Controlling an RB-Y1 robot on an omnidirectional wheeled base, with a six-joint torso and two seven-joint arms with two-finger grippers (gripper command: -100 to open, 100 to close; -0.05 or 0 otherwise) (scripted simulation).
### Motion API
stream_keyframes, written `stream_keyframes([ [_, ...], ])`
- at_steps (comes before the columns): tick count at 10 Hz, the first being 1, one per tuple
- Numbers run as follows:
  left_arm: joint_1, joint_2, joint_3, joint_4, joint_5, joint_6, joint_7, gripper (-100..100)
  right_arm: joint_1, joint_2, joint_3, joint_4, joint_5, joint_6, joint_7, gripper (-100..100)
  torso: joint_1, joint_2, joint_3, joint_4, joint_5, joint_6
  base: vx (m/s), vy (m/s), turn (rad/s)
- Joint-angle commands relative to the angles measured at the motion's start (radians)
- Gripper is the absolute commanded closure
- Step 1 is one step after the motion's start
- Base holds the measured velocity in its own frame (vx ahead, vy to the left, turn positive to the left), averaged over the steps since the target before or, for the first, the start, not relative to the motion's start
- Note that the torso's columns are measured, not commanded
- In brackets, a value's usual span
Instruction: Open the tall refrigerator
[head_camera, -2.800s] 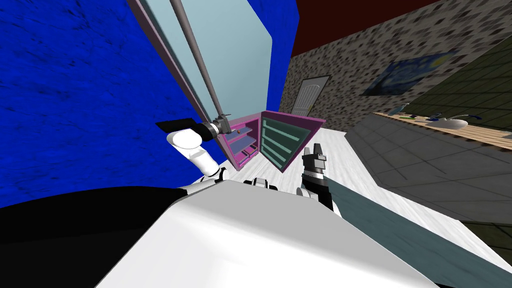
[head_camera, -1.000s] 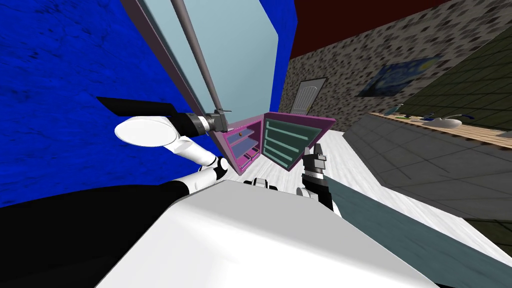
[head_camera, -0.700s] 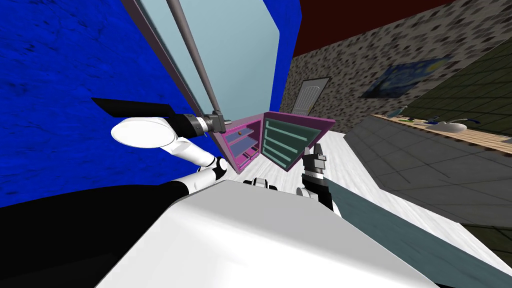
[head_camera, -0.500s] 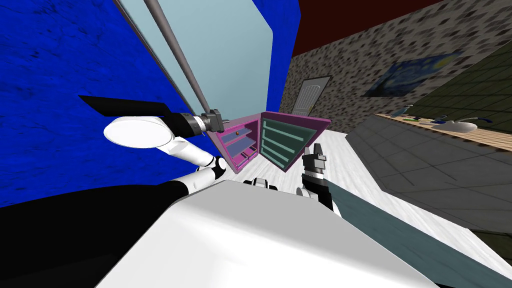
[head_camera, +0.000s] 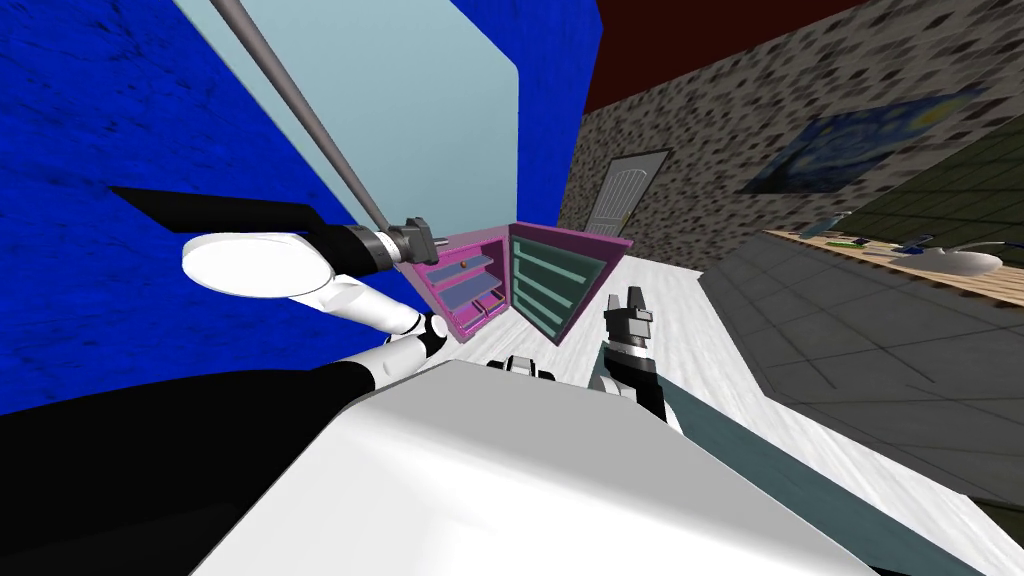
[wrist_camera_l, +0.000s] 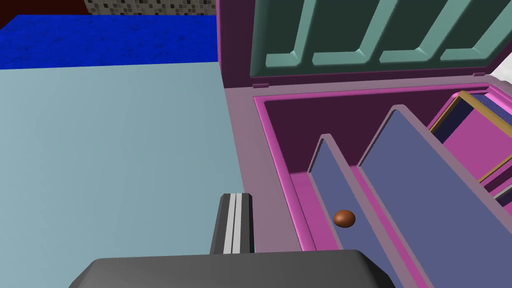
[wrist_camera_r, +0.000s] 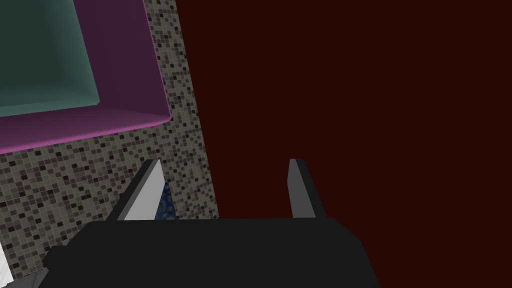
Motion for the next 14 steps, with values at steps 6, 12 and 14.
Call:
stream_keyframes([
  [6,0.013,0.040,0.048,0.028,-0.010,-0.047,0.016,-100,0.000,-0.001,-0.001,0.000,0.000,0.000,0.000,0,0.016,0.001,0.000,0.000,0.005,0.000,-0.005,-0.162,0.036],
  [12,0.024,0.019,0.018,0.109,-0.012,-0.166,0.004,-100,0.000,-0.001,-0.001,0.000,0.000,0.000,0.000,0,0.007,0.002,0.001,0.000,0.002,0.000,-0.001,0.084,-0.019],
  [14,0.027,0.005,0.002,0.124,-0.005,-0.171,-0.006,-100,0.000,-0.001,-0.001,0.000,0.000,0.000,0.000,0,0.011,0.003,0.002,0.001,0.003,0.000,-0.019,0.236,-0.052],
])
